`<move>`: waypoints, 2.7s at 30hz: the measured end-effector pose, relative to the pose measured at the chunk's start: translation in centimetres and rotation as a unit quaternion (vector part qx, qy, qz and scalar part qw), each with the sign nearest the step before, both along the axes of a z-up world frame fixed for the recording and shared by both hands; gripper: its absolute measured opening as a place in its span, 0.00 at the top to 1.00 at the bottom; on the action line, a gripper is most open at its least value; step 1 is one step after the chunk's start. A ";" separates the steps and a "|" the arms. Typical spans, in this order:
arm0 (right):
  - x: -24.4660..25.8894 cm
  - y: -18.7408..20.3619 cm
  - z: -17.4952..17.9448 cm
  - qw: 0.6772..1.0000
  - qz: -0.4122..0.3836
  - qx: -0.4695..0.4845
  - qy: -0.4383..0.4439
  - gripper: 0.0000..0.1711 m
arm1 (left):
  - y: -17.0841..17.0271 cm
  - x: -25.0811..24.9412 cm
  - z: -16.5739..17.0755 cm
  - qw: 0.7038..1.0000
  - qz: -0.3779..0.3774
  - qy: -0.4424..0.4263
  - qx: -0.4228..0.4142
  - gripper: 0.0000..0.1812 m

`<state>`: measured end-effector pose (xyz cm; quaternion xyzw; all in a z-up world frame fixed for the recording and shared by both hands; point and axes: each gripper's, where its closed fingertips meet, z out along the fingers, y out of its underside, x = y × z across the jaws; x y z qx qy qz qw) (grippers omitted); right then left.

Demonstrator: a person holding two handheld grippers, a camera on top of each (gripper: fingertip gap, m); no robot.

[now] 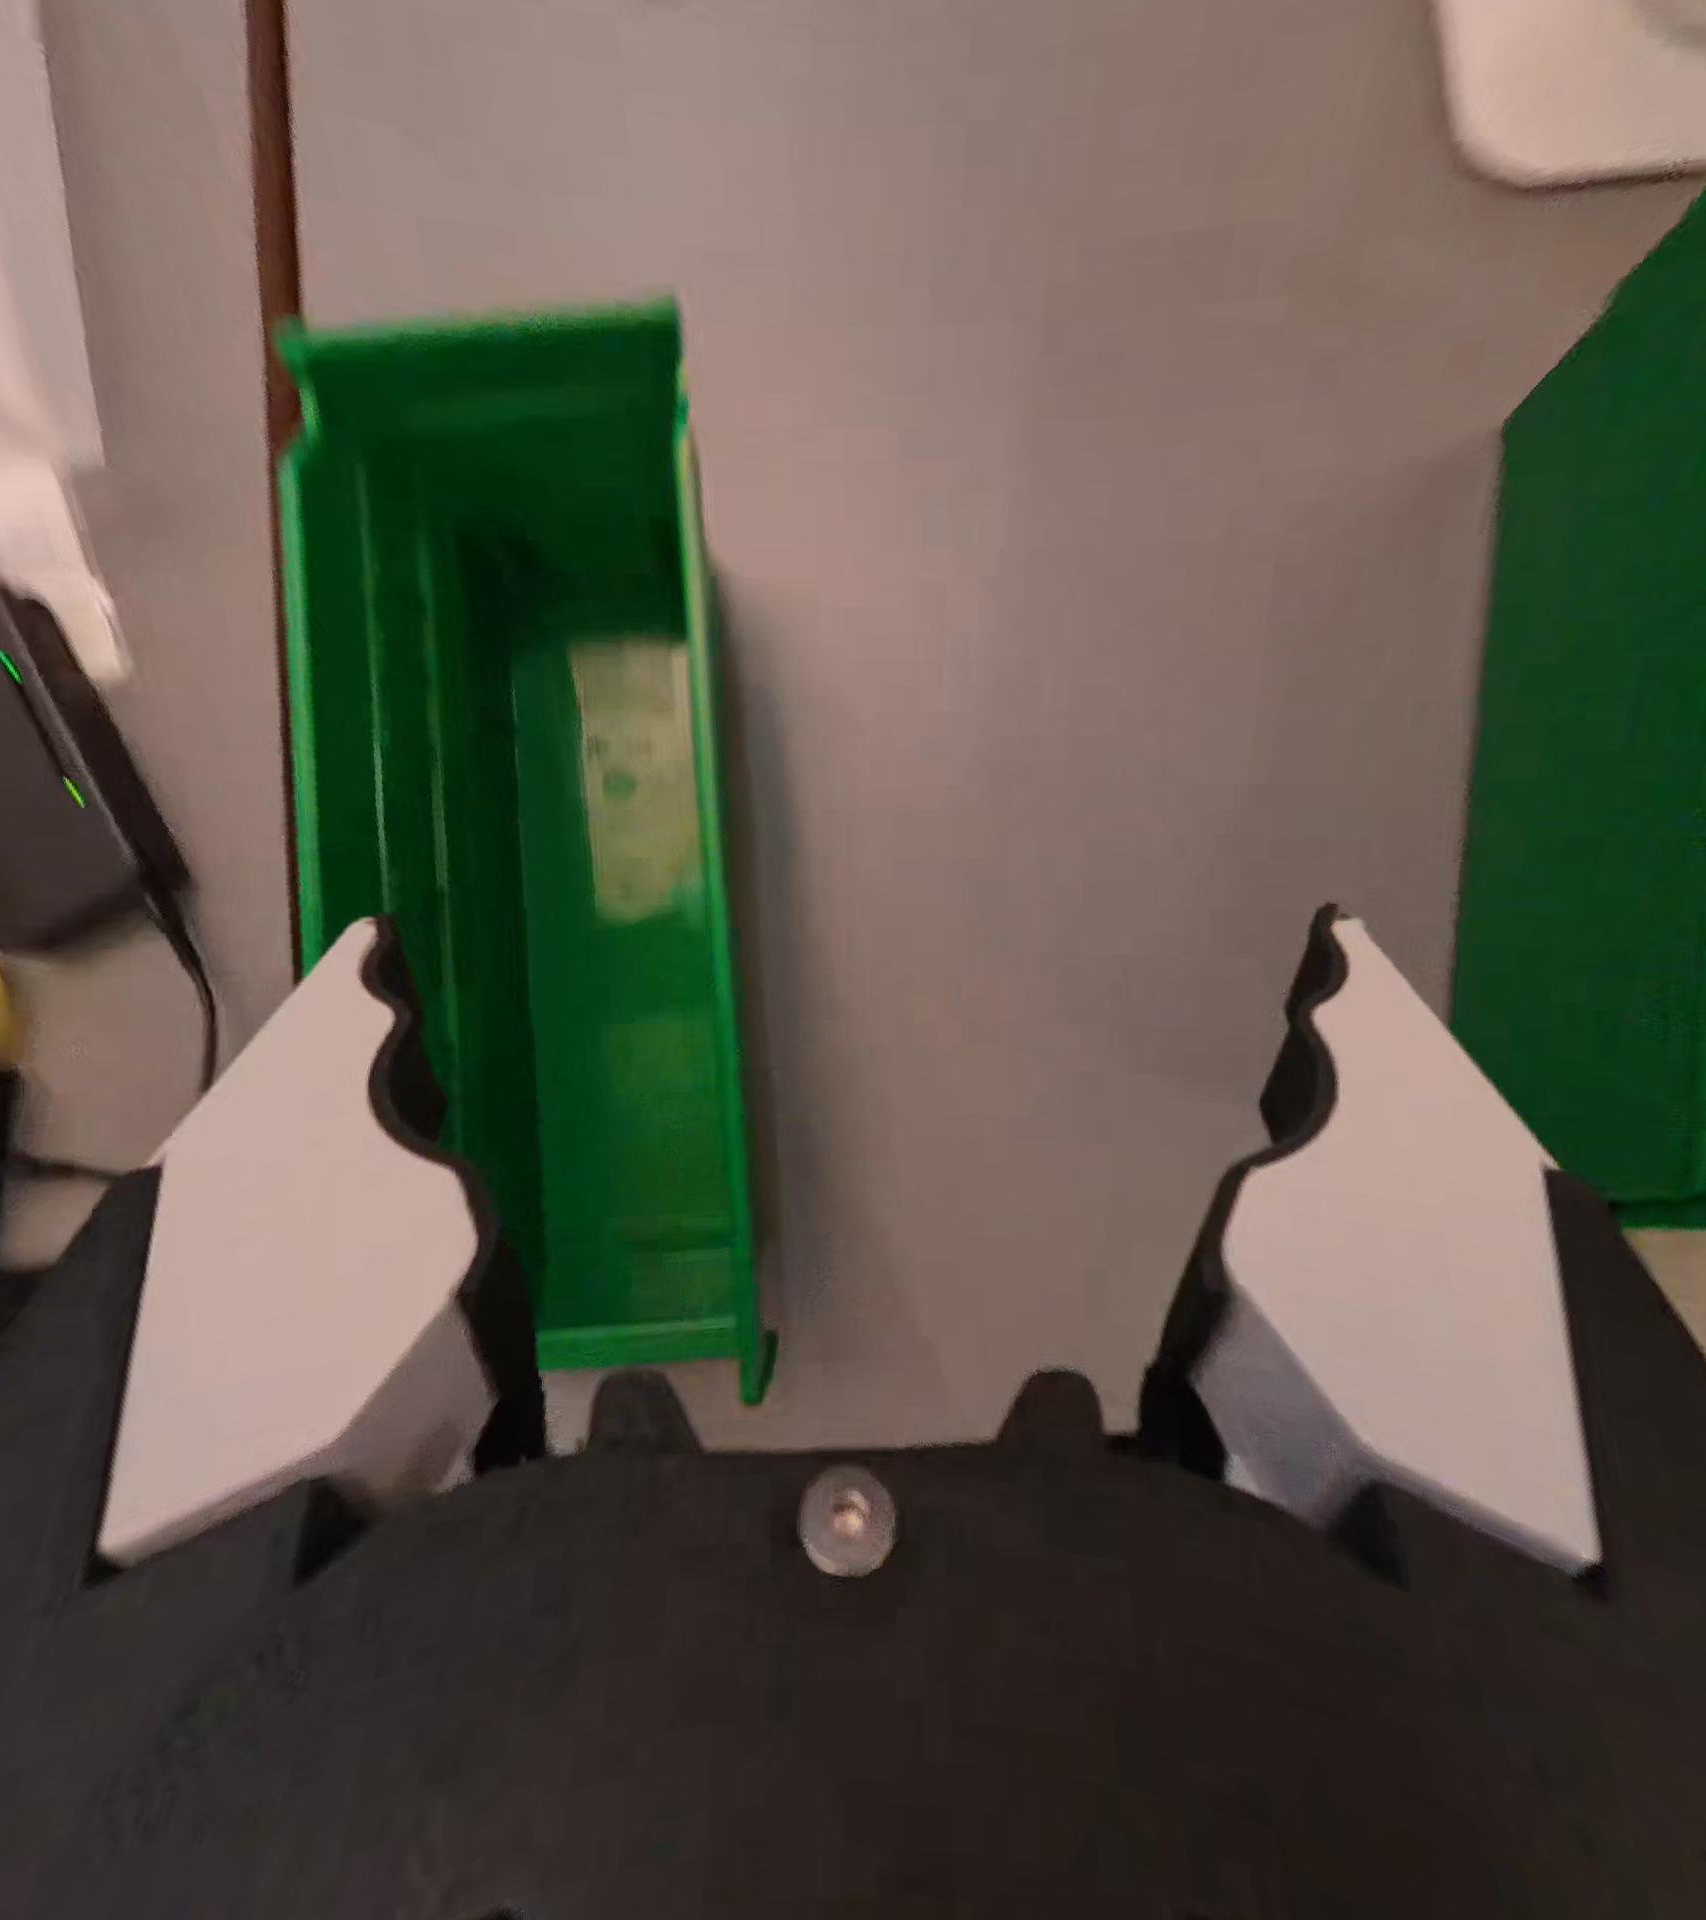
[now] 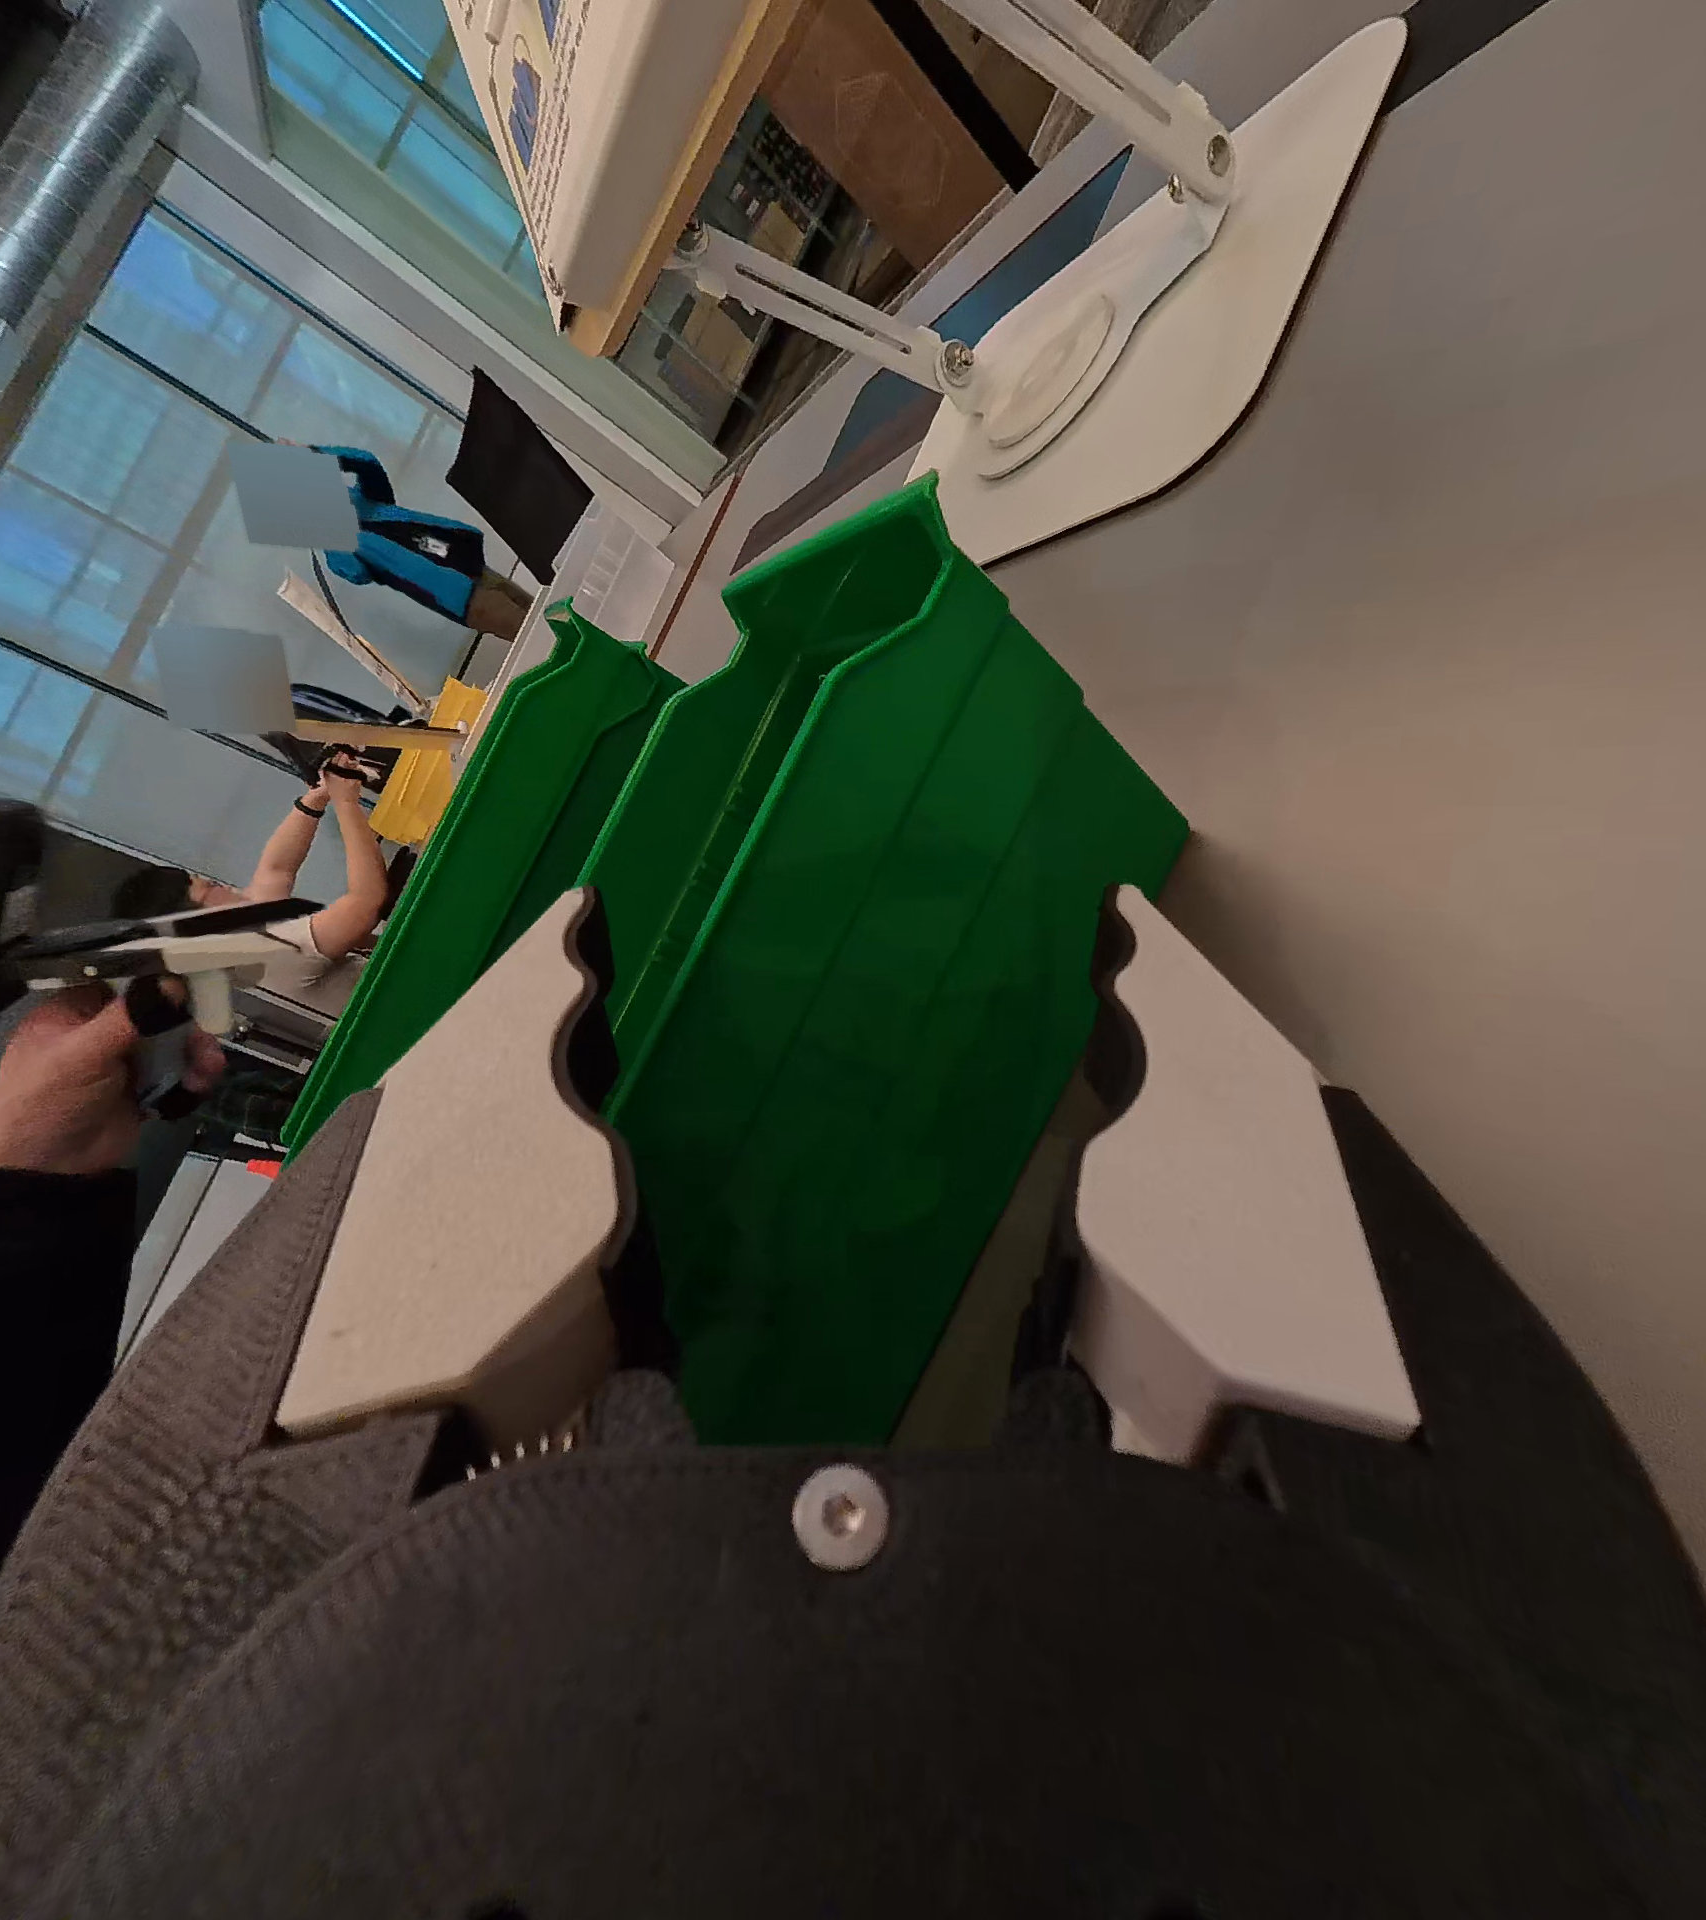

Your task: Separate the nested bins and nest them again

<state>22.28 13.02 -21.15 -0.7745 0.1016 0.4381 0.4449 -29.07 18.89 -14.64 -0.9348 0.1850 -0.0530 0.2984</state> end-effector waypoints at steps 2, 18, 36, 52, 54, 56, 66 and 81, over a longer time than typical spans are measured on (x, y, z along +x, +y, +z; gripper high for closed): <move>0.0 0.0 -0.2 1.000 0.000 -0.002 -0.002 0.46 | -0.4 -1.6 -2.4 0.999 0.007 0.000 -0.045 0.13; -0.1 0.0 -1.0 1.000 0.004 -0.012 -0.002 0.46 | -2.7 -1.7 -10.8 0.987 -0.014 0.002 -0.163 0.36; -0.1 0.0 -1.0 1.000 0.004 -0.012 -0.002 0.46 | 0.5 -4.1 -1.5 0.999 0.001 0.029 -0.025 0.13; -0.2 0.0 -1.0 1.000 0.006 -0.012 -0.002 0.46 | -0.2 -7.6 -7.8 0.988 0.020 0.065 -0.139 0.33; -0.2 0.0 -1.0 1.000 0.006 -0.012 -0.002 0.46 | -0.8 -7.0 -7.8 0.987 0.005 0.070 -0.147 0.33; -0.2 0.0 -1.0 1.000 0.006 -0.012 -0.002 0.46 | -1.1 -6.2 -7.9 0.987 -0.009 0.068 -0.148 0.30; -0.3 0.0 -1.0 1.000 0.009 -0.012 -0.002 0.46 | -2.0 -6.0 -9.8 0.975 -0.007 0.089 -0.201 0.25; -0.7 -0.1 -0.8 1.000 0.014 -0.011 0.001 0.47 | -3.7 -1.5 -9.2 0.981 -0.039 0.051 -0.181 0.25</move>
